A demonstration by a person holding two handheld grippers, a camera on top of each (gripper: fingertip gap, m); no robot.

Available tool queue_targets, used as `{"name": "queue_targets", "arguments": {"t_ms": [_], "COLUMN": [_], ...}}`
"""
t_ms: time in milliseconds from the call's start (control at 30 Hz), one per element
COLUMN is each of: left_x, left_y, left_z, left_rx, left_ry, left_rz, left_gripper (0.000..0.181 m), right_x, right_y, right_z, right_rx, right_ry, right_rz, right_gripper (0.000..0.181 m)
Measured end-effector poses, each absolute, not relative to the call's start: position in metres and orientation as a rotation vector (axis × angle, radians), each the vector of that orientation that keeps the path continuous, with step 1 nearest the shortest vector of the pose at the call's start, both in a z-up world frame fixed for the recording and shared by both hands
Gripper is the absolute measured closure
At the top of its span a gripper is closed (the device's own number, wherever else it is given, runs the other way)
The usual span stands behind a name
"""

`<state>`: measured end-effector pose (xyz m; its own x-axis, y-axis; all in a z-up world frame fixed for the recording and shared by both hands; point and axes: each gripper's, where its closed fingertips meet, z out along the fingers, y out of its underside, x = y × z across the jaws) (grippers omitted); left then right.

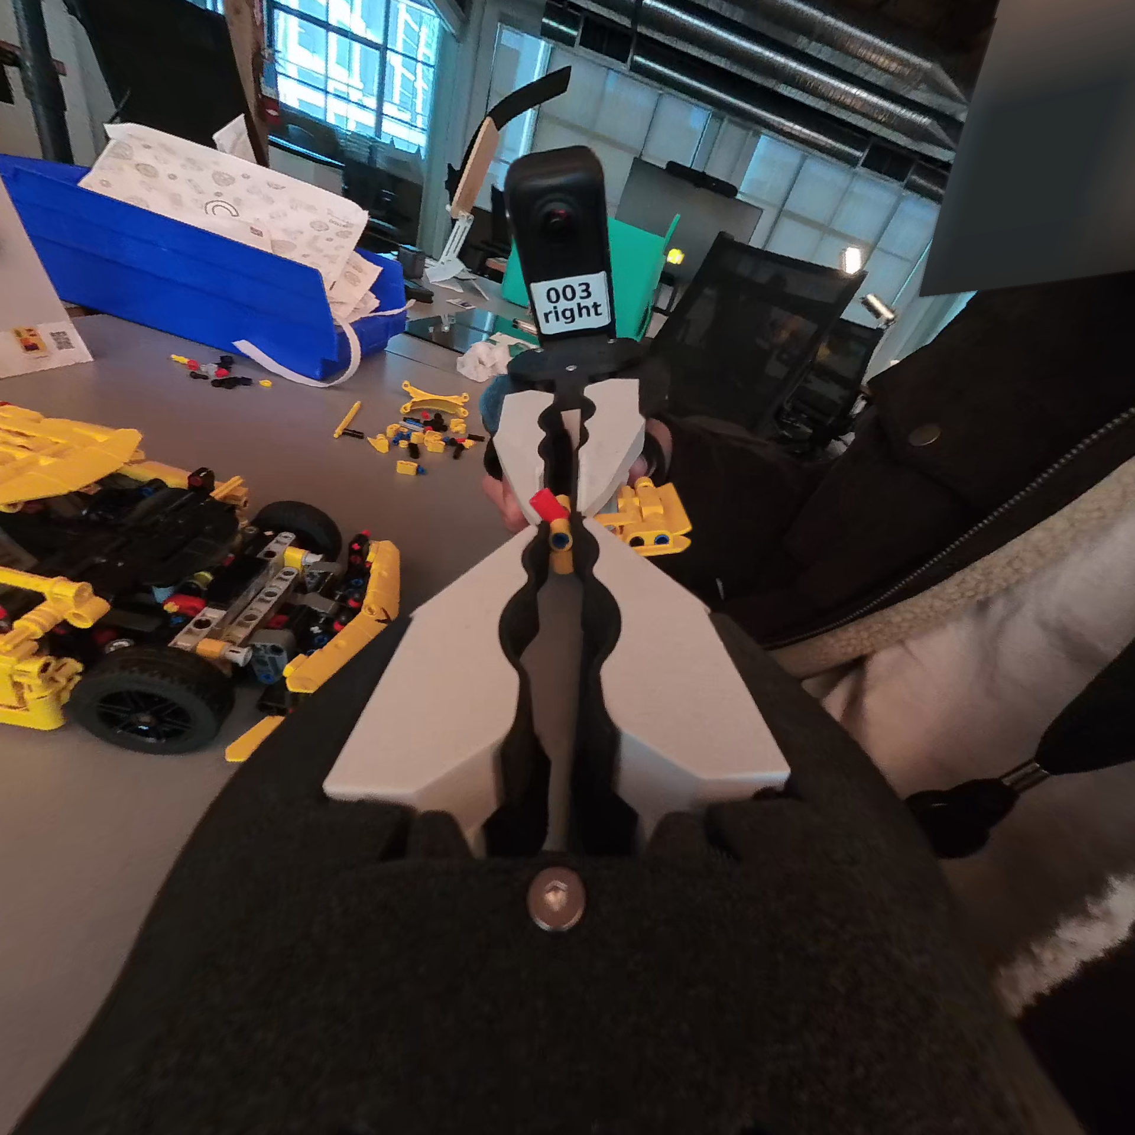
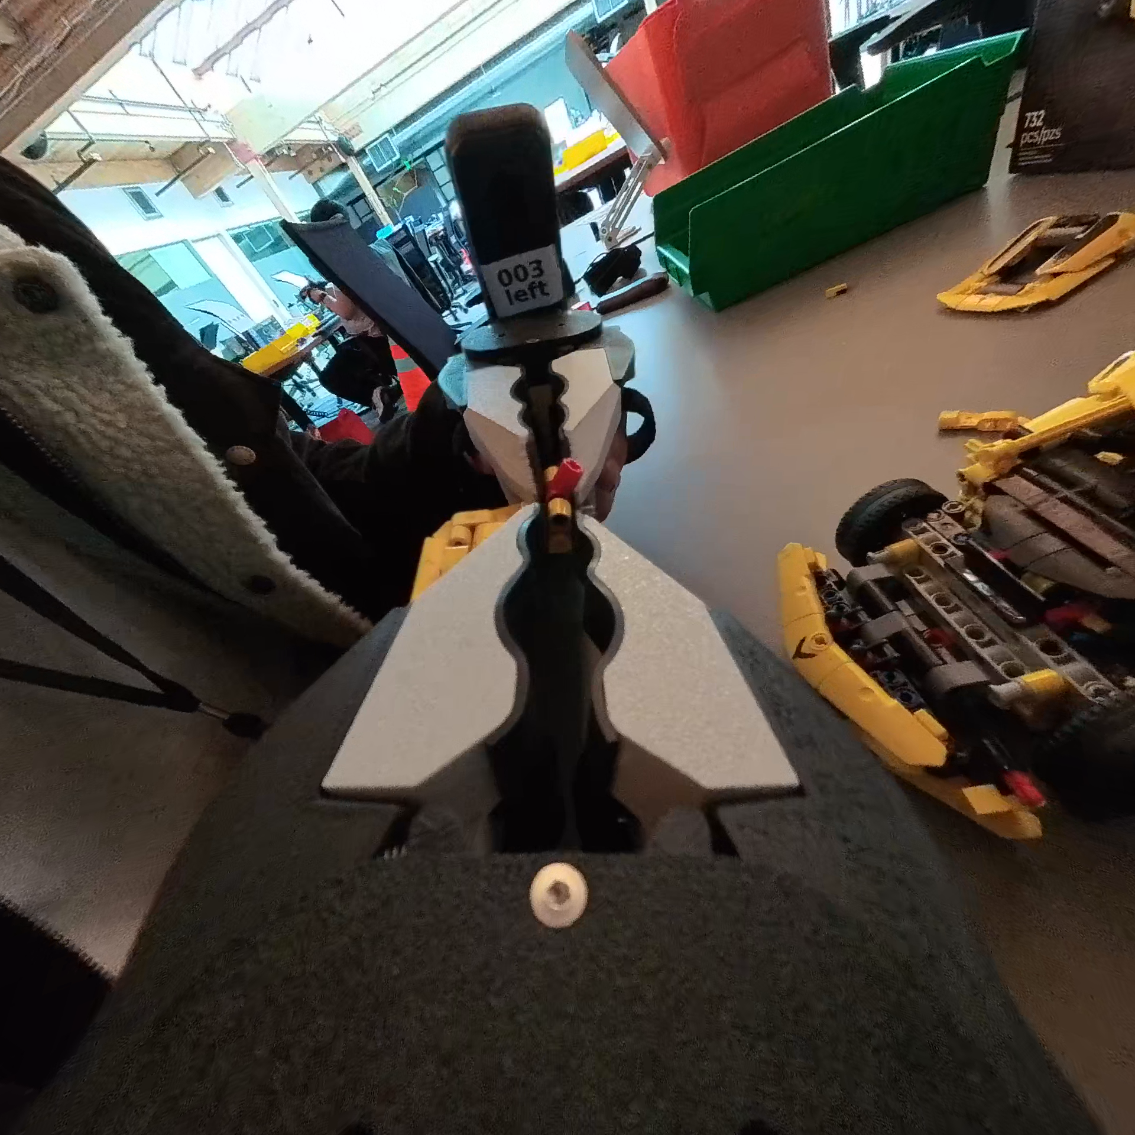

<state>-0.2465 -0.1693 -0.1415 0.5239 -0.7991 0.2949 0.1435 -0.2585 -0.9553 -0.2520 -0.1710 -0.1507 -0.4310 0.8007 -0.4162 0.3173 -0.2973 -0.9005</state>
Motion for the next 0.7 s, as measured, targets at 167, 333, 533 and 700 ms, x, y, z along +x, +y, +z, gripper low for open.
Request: {"name": "queue_targets", "arguments": {"t_ms": [167,333,533,700], "left_x": [-0.2445,-0.2444,-0.2437,-0.2435], "left_y": [-0.1724,-0.173,-0.1732,-0.174], "left_z": [-0.1429,-0.1425,-0.1428,-0.1433], "left_rx": [-1.575,-1.568,-1.566,-1.566], "left_ry": [0.593,0.594,0.599,0.604], "left_rz": [-0.954,-0.951,-0.953,-0.95], "left_gripper": [0.176,0.176,0.176,0.176], "right_x": [-0.2486,-0.2472,-0.2455,-0.2442], "right_y": [-0.1731,-0.1728,-0.1722,-0.1723], "right_z": [-0.1514,-0.1508,-0.1506,-0.1508], "right_rx": [-1.396,-1.394,-1.399,-1.401], "right_ry": [-1.592,-1.586,-1.588,-1.593], "right_rz": [1.792,1.8,1.819,1.82], "right_gripper": [0.174,0.174,0.174,0.175]}}
